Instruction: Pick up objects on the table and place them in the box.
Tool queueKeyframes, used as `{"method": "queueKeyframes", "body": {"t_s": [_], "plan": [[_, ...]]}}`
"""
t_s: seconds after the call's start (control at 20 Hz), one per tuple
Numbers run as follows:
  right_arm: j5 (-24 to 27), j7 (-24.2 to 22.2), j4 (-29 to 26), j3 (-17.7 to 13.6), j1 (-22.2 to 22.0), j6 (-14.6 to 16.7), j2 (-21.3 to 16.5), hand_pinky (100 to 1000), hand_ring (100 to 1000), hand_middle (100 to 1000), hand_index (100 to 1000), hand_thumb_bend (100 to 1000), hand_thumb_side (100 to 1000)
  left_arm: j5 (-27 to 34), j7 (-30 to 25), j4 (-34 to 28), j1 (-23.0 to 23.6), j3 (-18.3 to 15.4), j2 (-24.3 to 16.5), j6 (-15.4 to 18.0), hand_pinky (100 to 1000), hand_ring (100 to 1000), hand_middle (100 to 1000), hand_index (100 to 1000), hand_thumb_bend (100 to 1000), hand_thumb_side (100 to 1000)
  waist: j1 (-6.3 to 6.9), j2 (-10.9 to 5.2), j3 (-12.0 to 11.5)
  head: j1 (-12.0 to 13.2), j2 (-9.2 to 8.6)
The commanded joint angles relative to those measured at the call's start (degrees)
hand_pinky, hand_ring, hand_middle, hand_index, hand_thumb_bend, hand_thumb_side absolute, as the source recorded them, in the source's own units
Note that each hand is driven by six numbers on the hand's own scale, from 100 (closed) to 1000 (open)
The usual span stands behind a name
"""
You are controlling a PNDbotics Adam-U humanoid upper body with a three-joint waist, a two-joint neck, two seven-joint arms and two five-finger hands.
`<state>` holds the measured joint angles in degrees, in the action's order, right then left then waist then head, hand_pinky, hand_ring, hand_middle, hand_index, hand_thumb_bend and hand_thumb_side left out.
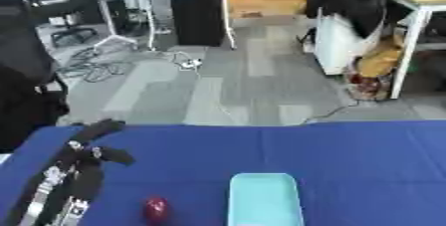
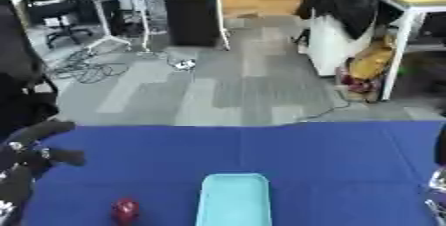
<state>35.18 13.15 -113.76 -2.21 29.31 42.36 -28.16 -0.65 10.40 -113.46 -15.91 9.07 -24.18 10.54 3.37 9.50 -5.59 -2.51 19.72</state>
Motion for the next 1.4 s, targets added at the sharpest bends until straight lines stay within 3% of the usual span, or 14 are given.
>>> {"method": "queueKeyframes", "body": {"t_s": [0.05, 0.35, 0.6, 0.7, 0.85, 1.1, 1.35, 1.4], "plan": [[0.1, -0.3, -0.8, -0.1, 0.3, 0.0, -0.6, 352, 396, 441, 590, 100, 898, -0.1, -0.2, -1.1, -0.6, 0.0, -1.2, -0.1, 724, 611, 816, 918, 214, 825, -0.22, -0.73, 0.0, -0.2, 0.40], [0.2, -0.5, -0.8, -0.1, 0.2, -0.1, -0.6, 352, 396, 441, 590, 100, 897, -0.1, -0.3, -1.1, -0.7, 0.0, -1.2, -0.1, 726, 612, 817, 918, 214, 825, -0.25, -0.72, 0.0, 0.2, 1.45], [0.1, -0.7, -0.8, -0.2, -0.1, -0.4, -0.5, 351, 396, 441, 591, 100, 895, -3.2, -0.9, -1.1, -2.1, -1.0, -2.7, -1.1, 690, 568, 806, 918, 208, 813, -0.42, -0.82, 0.1, 0.6, 4.76], [0.1, -0.7, -0.8, -0.2, -0.3, -0.6, -0.6, 350, 396, 441, 592, 100, 895, -7.1, -1.4, -1.1, -3.1, -1.7, -4.6, -2.2, 592, 490, 696, 886, 170, 785, -0.27, -0.94, 0.1, 1.0, 5.67], [0.1, -0.9, -0.8, -0.1, -0.5, -0.8, -0.7, 350, 396, 441, 593, 100, 894, -14.5, -2.8, -1.1, -5.0, -2.5, -9.0, -5.0, 508, 441, 648, 889, 140, 788, 0.02, -1.08, 0.2, 1.2, 6.15], [0.2, -1.2, -0.8, 0.1, -0.6, -1.3, -0.9, 350, 396, 441, 594, 100, 892, -28.0, -10.7, -1.1, -8.8, -2.5, -16.9, -10.0, 433, 441, 657, 898, 107, 808, 0.61, -1.34, 0.5, 2.0, 6.76], [0.6, -1.6, -0.8, 0.4, -0.7, -1.9, -1.1, 349, 396, 441, 595, 100, 891, -33.5, -22.1, -0.5, -13.4, -0.2, -22.6, -12.0, 445, 472, 671, 890, 214, 750, 1.13, -1.67, 0.9, 2.9, 7.83], [0.6, -1.7, -0.8, 0.5, -0.7, -2.0, -1.1, 349, 396, 441, 595, 100, 891, -33.7, -24.0, -0.1, -14.4, 0.4, -23.6, -11.8, 457, 467, 649, 878, 276, 688, 1.26, -1.74, 1.0, 3.2, 8.11]]}}
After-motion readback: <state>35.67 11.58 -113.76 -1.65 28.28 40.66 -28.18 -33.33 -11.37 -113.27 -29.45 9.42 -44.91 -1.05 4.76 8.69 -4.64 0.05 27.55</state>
